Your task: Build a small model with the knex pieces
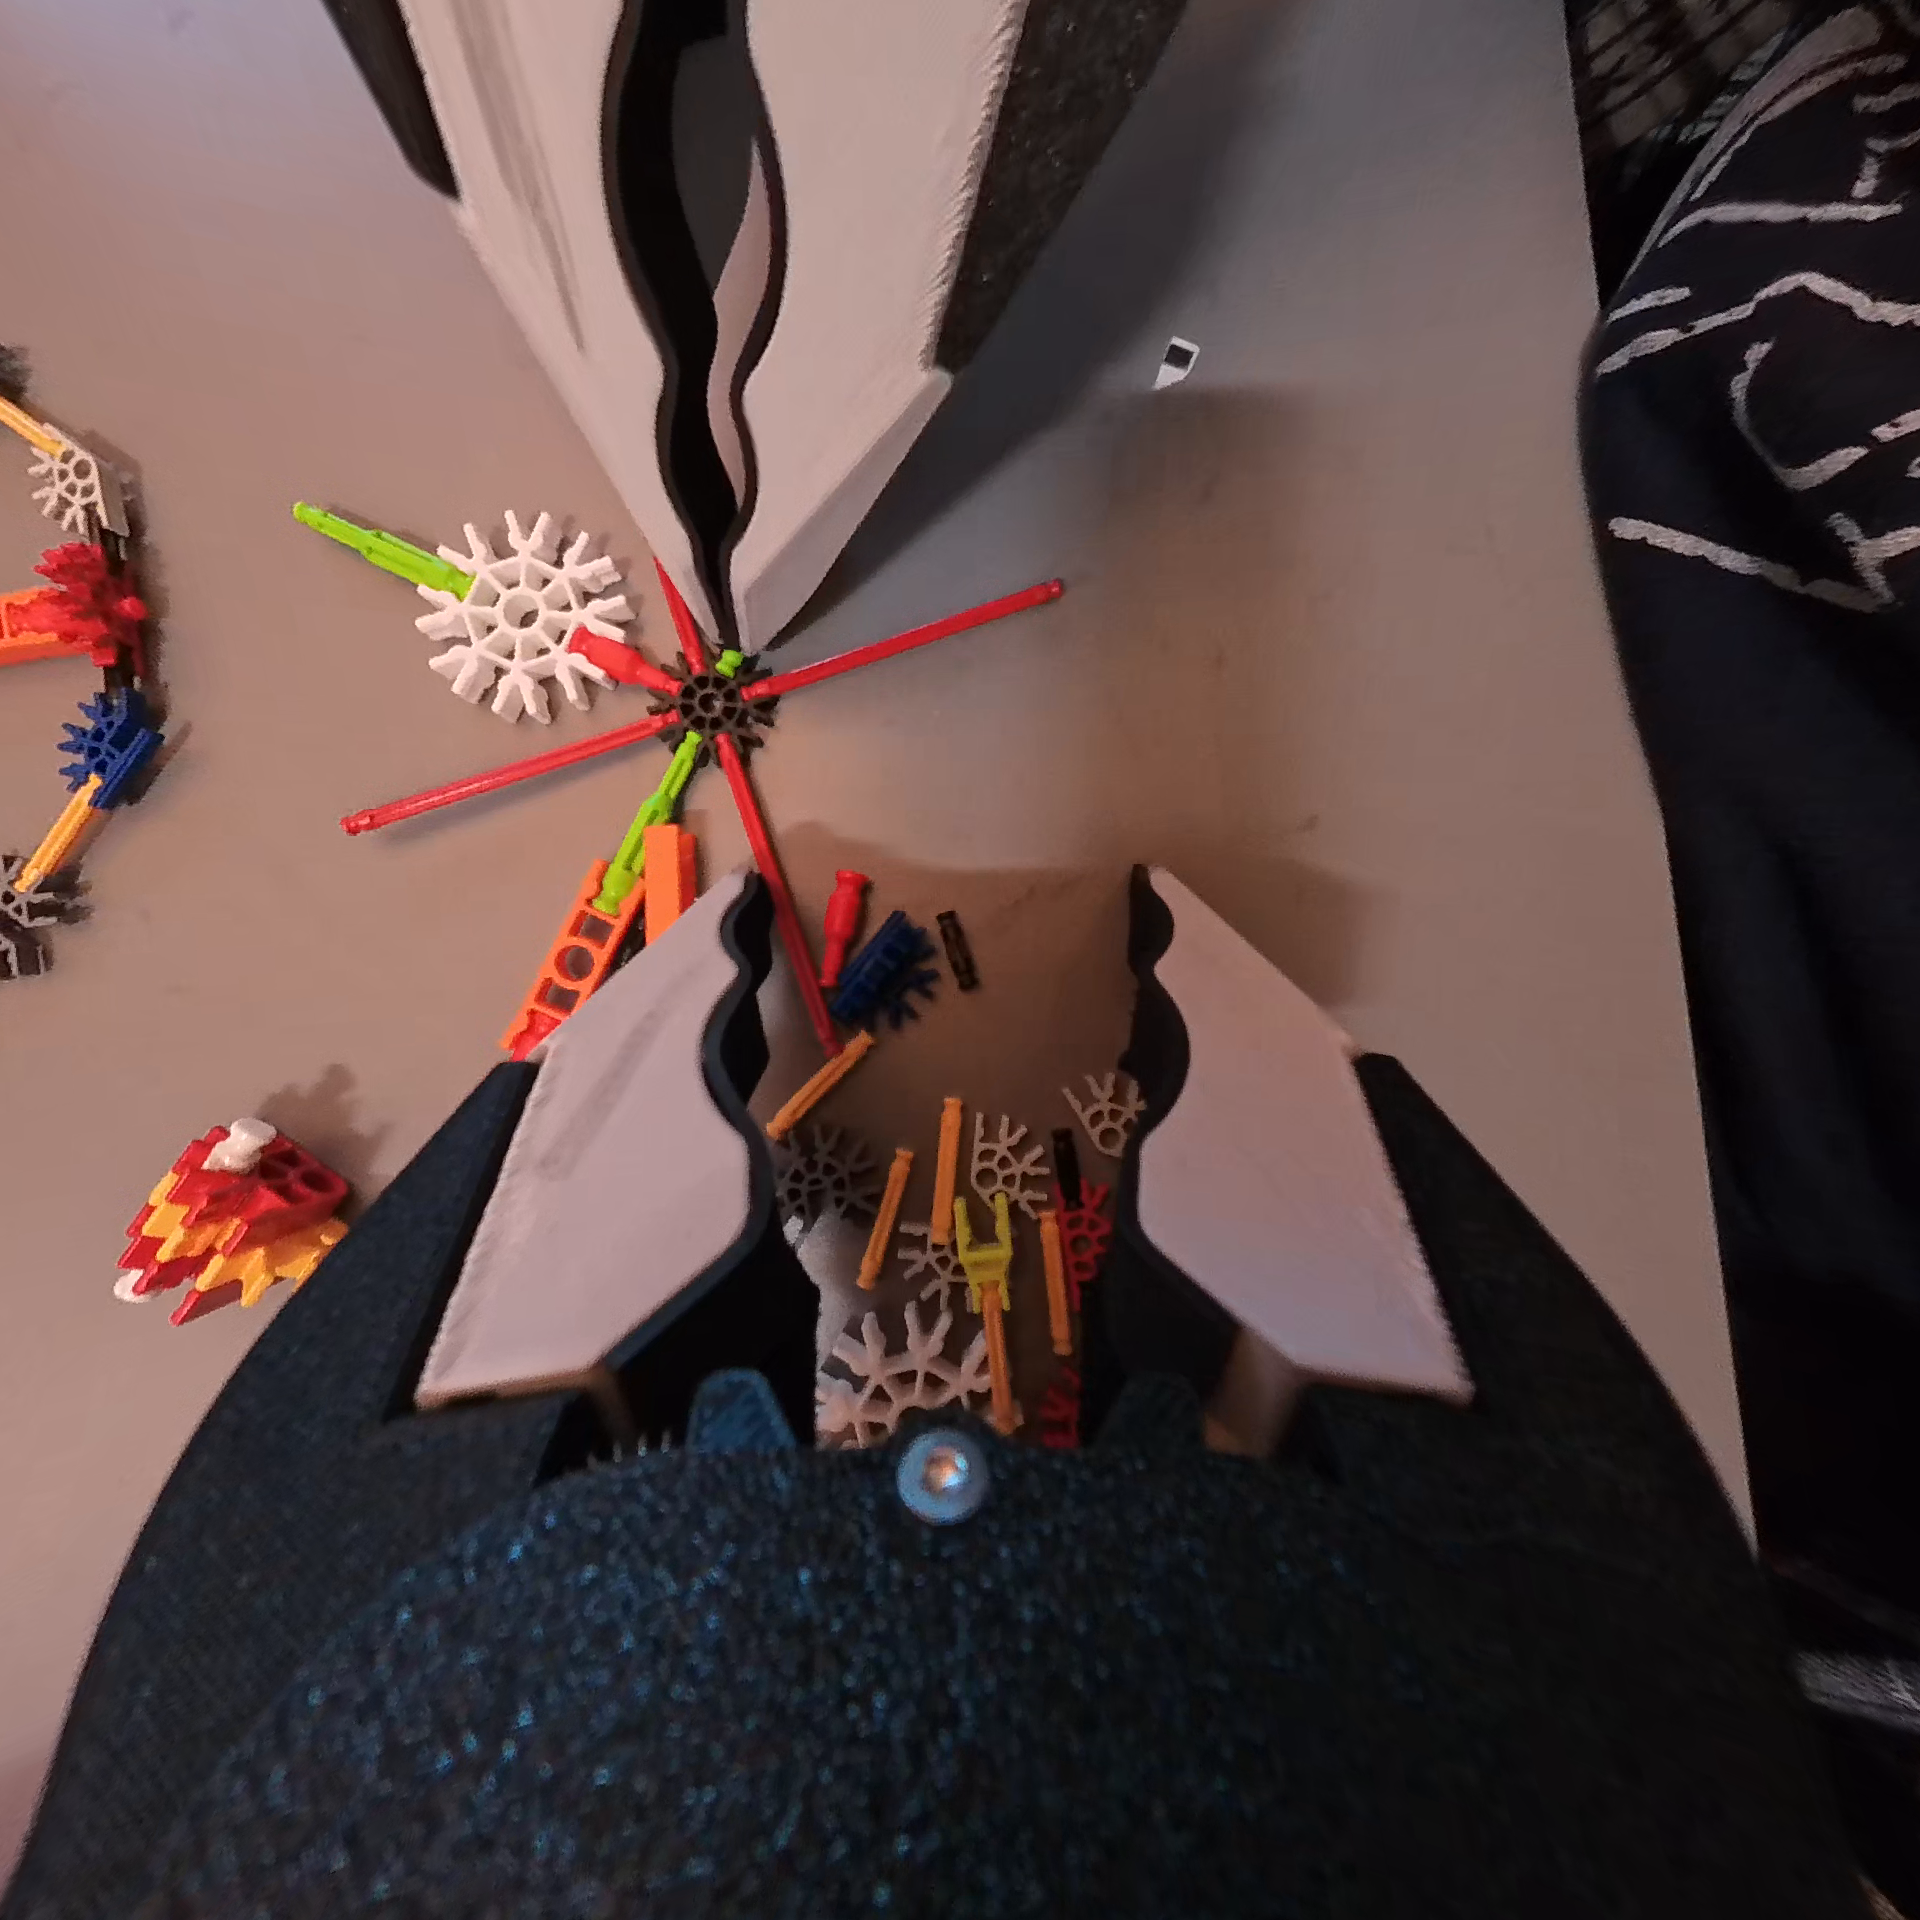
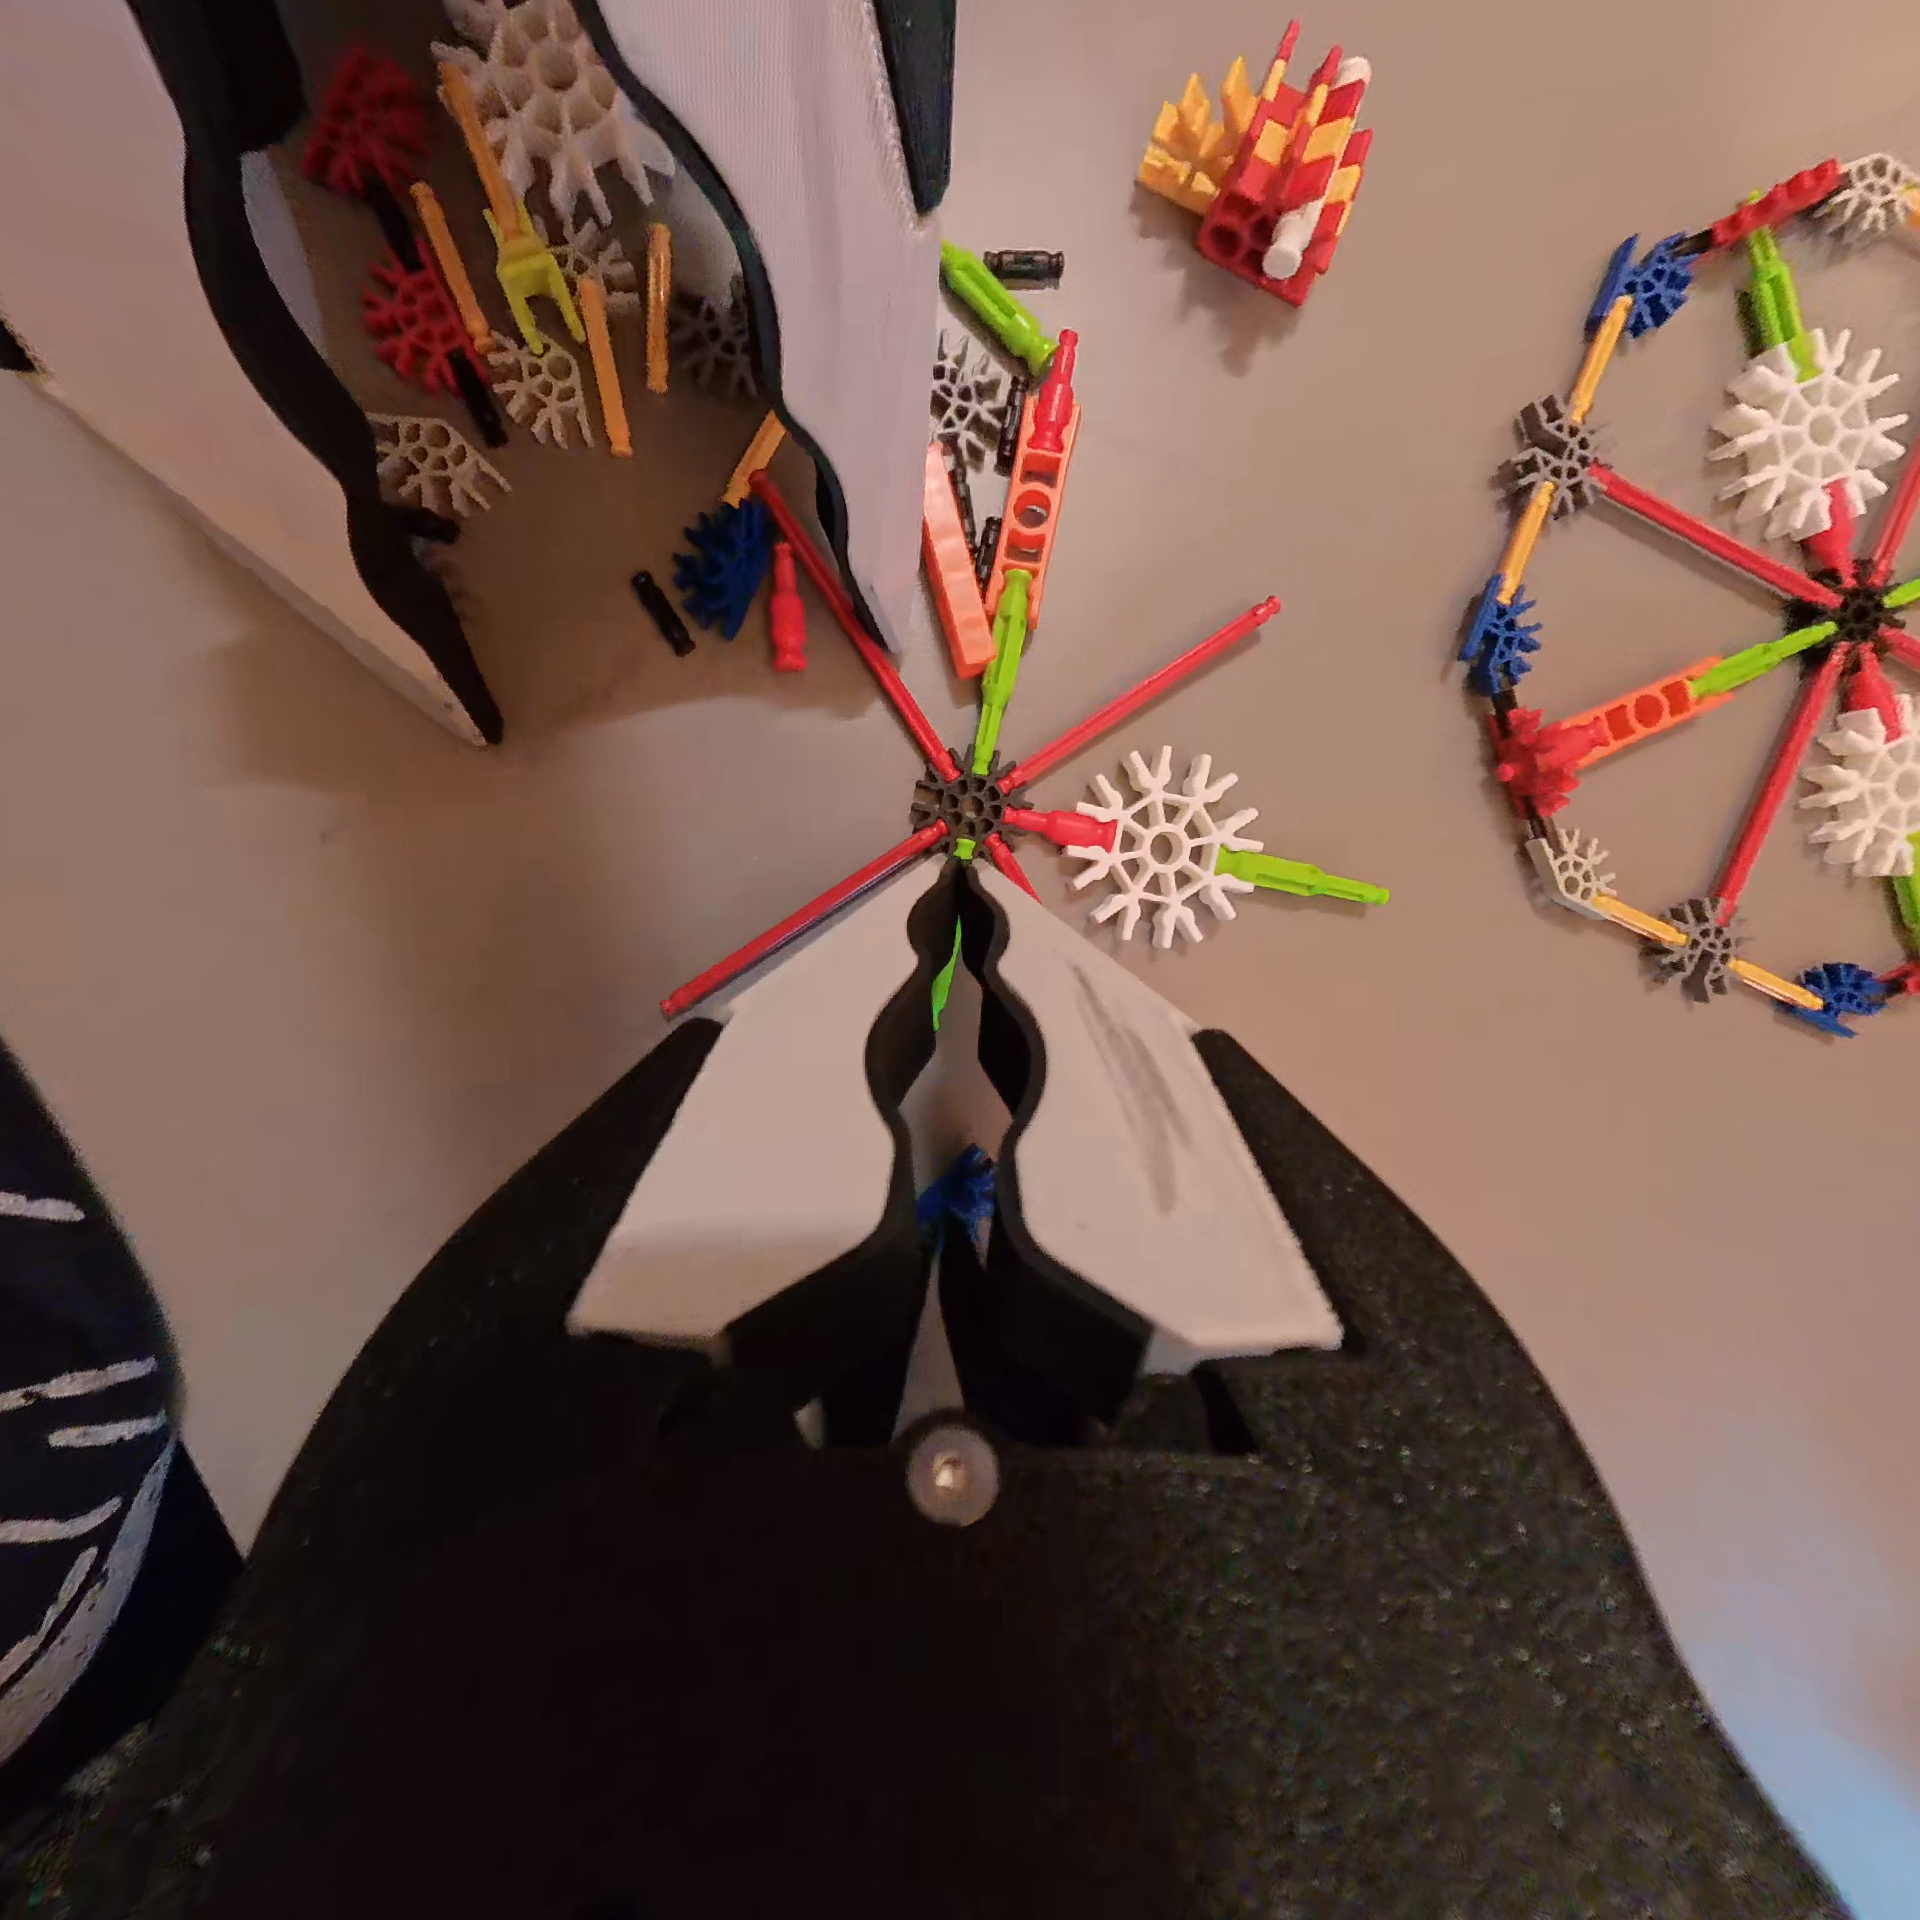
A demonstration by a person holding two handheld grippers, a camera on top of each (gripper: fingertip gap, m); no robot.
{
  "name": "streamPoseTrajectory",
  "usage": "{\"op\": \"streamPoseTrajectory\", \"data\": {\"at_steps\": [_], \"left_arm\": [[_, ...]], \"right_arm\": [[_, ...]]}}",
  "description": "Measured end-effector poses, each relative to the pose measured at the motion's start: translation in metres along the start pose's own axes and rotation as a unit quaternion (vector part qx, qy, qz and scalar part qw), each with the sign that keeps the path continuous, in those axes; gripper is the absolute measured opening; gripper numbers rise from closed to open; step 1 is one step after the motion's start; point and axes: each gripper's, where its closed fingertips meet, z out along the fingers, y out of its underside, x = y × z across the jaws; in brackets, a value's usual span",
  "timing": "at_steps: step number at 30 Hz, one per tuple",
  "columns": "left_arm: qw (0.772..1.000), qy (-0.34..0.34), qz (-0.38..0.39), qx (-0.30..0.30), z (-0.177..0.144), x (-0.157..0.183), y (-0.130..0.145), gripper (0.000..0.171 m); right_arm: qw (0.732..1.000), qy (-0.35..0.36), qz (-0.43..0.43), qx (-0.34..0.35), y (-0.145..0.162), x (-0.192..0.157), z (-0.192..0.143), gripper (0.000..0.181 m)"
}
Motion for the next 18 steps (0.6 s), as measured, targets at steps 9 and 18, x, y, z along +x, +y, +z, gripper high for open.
{"op": "streamPoseTrajectory", "data": {"at_steps": [9,18], "left_arm": [[1.000,0.001,-0.001,0.007,0.0005,-0.0013,0.0005,0.068],[1.000,0.003,0.003,0.014,0.0012,-0.0038,0.0014,0.063]], "right_arm": [[0.990,-0.065,-0.057,-0.109,0.0006,0.0000,0.0012,0.000],[0.985,-0.089,-0.066,-0.132,0.0001,0.0008,0.0027,0.000]]}}
